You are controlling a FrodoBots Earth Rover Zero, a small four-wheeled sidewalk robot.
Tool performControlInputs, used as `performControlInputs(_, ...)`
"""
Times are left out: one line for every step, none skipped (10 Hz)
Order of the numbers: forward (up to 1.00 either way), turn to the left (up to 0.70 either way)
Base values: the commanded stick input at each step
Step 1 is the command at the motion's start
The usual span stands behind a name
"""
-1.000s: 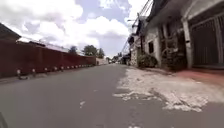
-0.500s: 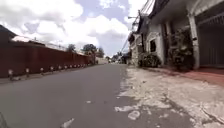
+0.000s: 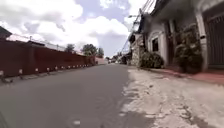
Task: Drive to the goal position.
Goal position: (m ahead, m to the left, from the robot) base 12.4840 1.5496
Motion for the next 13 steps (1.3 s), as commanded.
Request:
performControlInputs(1.0,0.0)
performControlInputs(1.0,0.0)
performControlInputs(1.0,0.0)
performControlInputs(1.0,0.0)
performControlInputs(1.0,0.0)
performControlInputs(1.0,0.0)
performControlInputs(1.0,0.0)
performControlInputs(1.0,0.0)
performControlInputs(1.0,0.0)
performControlInputs(1.0,0.0)
performControlInputs(1.0,0.0)
performControlInputs(1.0,0.0)
performControlInputs(1.0,0.0)
